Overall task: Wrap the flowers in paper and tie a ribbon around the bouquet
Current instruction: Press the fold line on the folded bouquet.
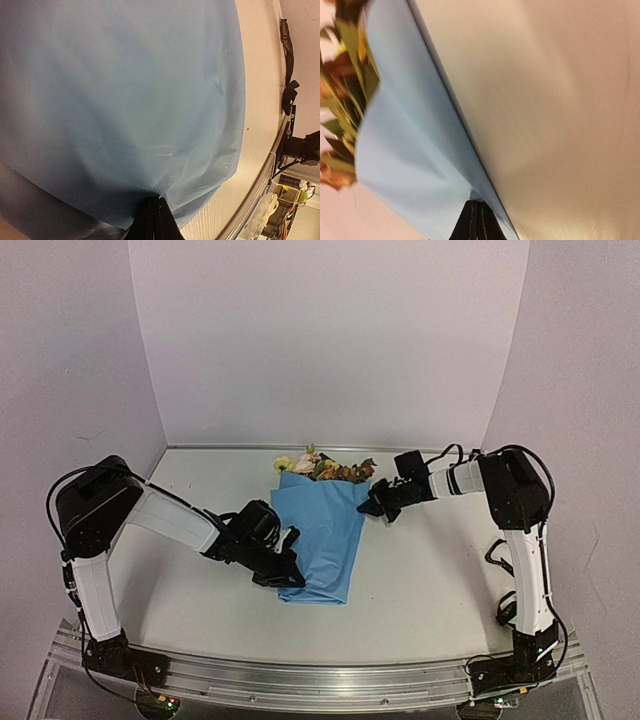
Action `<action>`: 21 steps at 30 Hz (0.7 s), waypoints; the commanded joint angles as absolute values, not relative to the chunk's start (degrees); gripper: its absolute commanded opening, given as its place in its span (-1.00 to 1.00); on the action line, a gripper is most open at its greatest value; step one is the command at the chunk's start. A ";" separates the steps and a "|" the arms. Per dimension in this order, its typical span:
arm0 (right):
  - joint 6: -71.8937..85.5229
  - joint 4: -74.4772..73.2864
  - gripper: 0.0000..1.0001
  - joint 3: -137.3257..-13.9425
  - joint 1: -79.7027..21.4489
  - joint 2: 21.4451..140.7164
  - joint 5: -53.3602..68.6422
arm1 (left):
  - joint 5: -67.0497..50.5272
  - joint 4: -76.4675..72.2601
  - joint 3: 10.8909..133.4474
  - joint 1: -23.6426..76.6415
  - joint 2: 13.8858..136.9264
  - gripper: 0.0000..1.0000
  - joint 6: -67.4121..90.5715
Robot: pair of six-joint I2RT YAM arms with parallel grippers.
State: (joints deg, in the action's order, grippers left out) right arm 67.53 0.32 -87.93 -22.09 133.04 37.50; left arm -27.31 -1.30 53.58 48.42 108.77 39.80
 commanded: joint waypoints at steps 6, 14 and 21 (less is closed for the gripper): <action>67.21 -10.77 -1.00 -102.11 -18.01 142.03 29.68 | -25.75 6.20 53.50 48.78 110.53 -0.94 38.61; 61.51 -20.38 -0.99 -106.02 -17.38 133.83 34.15 | -24.69 6.58 55.84 48.78 108.91 -0.87 38.47; 59.51 -17.60 -0.99 -87.73 -21.44 115.80 38.90 | -23.58 5.92 57.60 48.78 105.58 -0.79 39.00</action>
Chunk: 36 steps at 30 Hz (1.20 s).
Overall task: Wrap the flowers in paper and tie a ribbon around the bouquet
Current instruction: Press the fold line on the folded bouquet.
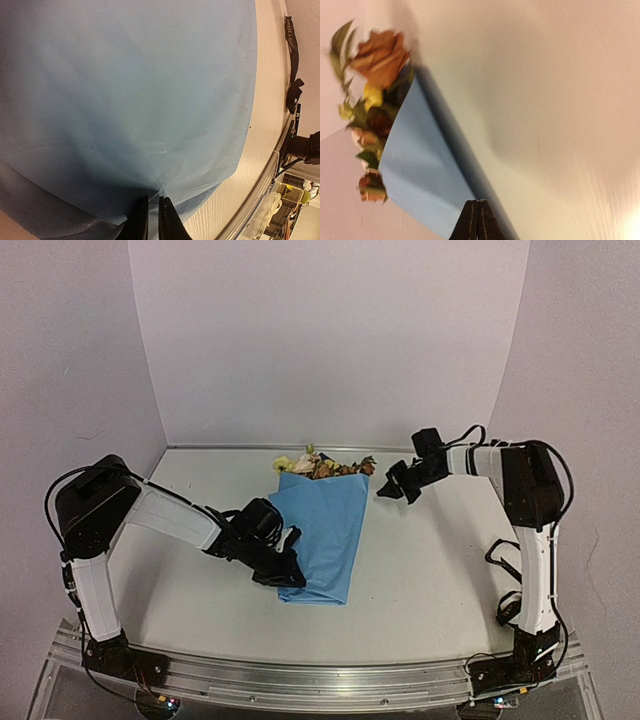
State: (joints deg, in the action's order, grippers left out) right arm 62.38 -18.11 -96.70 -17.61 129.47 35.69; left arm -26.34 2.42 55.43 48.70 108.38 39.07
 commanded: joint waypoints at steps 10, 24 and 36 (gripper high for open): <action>66.77 -0.03 -0.99 -68.52 -35.36 108.09 40.40 | -23.29 6.63 55.66 48.87 100.55 -0.78 39.42; 71.15 4.98 -1.00 -71.90 -46.98 117.66 39.16 | -22.74 9.06 50.94 49.04 97.61 -0.78 39.52; 72.39 7.36 -1.00 -69.16 -48.93 122.80 37.56 | -24.17 8.57 46.83 50.46 99.28 -0.80 40.99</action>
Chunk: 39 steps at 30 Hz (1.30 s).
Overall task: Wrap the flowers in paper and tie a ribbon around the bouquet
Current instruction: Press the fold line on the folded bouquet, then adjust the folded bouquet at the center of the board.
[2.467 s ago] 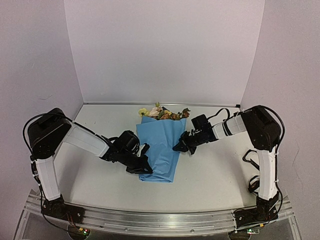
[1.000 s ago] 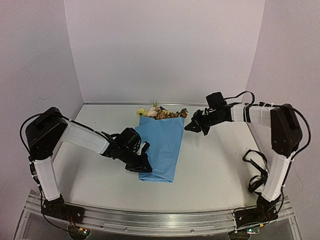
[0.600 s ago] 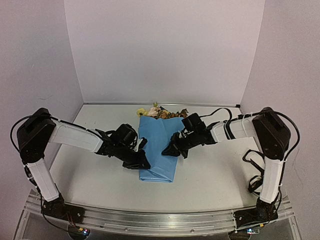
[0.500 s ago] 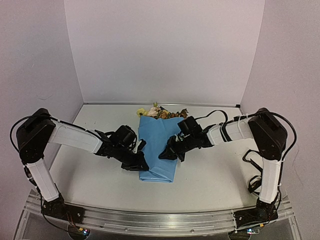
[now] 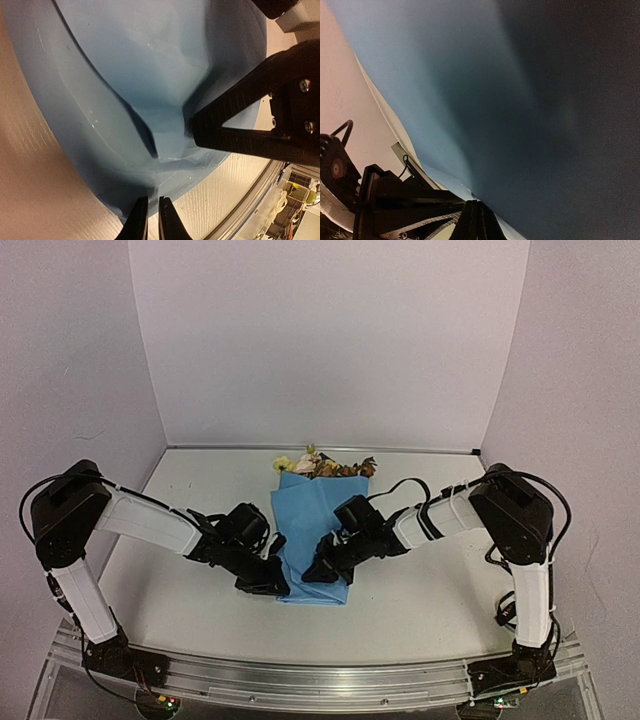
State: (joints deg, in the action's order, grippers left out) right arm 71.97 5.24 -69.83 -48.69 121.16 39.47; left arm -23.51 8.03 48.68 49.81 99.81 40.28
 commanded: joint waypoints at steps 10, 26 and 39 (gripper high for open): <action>71.89 7.74 -1.00 -68.38 -48.82 123.73 37.10 | -23.28 8.79 43.48 52.22 98.53 -0.81 42.49; 70.48 6.77 -1.00 -68.27 -48.88 122.59 37.71 | -23.54 6.56 49.00 49.51 96.96 -0.78 42.14; 69.89 5.54 -1.00 -69.39 -48.88 120.12 39.86 | -21.98 3.77 43.80 49.56 95.84 -0.79 45.41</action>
State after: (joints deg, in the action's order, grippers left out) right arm 70.28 8.57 -68.65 -48.69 122.15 38.99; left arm -23.33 1.96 44.30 49.38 99.11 45.21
